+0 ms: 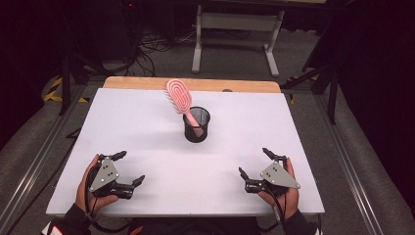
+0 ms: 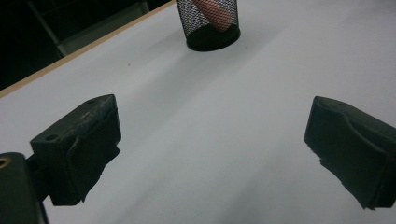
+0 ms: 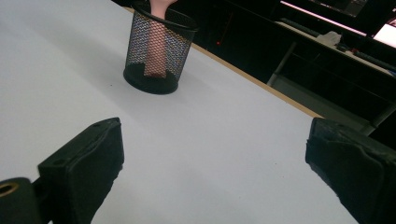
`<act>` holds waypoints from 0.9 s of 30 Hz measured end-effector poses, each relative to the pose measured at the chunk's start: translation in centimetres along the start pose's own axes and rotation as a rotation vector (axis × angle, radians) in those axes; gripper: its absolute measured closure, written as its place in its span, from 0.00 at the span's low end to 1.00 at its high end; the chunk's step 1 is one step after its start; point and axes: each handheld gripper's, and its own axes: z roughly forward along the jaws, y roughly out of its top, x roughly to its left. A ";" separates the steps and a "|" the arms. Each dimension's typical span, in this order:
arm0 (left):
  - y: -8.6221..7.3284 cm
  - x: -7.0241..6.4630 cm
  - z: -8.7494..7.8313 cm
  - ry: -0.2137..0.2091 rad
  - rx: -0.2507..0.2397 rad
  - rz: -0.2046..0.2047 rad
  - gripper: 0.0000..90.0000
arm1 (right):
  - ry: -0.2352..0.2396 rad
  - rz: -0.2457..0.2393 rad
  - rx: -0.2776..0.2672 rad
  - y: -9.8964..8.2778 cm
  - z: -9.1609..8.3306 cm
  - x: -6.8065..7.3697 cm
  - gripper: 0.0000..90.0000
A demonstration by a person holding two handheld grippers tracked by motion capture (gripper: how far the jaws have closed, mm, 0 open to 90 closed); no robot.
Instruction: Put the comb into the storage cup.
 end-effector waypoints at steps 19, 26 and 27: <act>0.1 -0.2 -0.2 0.004 -0.001 0.018 0.05 | -0.035 0.008 -0.016 0.2 -0.3 -0.5 0.06; 0.3 -0.2 -0.1 0.015 0.001 0.024 0.05 | -0.033 0.015 -0.019 0.1 -0.3 -0.7 0.06; 0.3 -0.2 0.0 0.011 -0.001 0.021 0.05 | -0.031 0.017 -0.020 0.1 -0.3 -0.8 0.06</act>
